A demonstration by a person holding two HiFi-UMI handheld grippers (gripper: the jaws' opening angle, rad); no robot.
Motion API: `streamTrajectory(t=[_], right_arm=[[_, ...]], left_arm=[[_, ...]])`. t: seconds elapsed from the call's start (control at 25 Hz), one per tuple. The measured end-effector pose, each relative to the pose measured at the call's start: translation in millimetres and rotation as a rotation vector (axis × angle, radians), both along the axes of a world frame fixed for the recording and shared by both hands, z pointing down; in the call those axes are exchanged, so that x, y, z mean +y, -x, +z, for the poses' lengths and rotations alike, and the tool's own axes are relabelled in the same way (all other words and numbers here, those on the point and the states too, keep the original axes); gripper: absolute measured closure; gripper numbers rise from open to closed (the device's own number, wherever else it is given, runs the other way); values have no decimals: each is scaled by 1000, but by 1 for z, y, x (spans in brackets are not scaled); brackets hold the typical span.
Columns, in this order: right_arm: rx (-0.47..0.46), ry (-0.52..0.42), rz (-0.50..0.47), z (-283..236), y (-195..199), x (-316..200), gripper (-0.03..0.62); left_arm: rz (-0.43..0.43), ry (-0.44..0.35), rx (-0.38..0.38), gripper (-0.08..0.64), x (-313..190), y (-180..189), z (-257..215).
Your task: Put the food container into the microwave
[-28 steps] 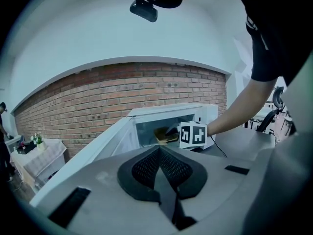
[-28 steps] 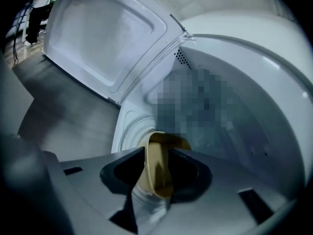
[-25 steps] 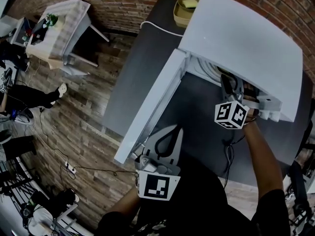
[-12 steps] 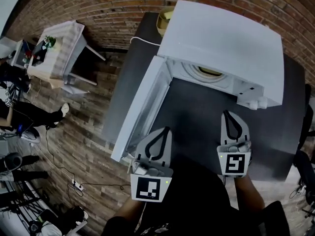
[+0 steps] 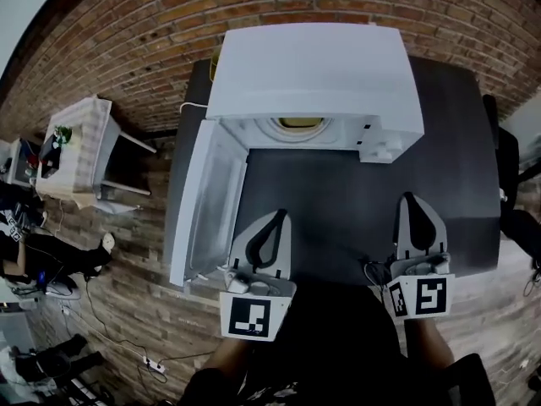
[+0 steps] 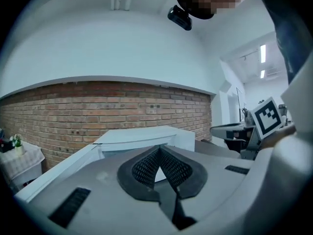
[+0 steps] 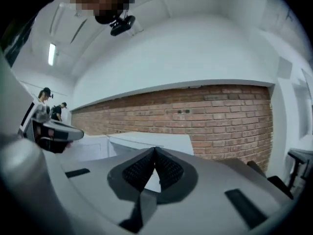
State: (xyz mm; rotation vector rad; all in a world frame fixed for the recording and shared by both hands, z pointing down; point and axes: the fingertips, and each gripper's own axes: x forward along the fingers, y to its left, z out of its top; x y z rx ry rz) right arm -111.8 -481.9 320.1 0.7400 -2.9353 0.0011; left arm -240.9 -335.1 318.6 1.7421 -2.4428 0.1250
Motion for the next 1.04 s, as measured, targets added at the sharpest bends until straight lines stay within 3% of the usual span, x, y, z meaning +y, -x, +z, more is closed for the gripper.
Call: streamTrajectory(t=[0.2, 0.32, 0.56, 0.72, 1.04], right_arm=[[42, 13, 55, 22, -34, 12, 529], [39, 7, 93, 21, -50, 18, 529], [33, -1, 143, 6, -66, 32, 529], [23, -2, 99, 2, -55, 58, 529], [59, -6, -36, 8, -11, 151, 529]], left_arm=[[3, 21, -30, 561, 6, -7, -2], [56, -9, -84, 561, 3, -16, -12], [141, 7, -92, 561, 6, -44, -20], [79, 42, -50, 561, 42, -37, -7], [-12, 10, -20, 561, 125, -8, 2]])
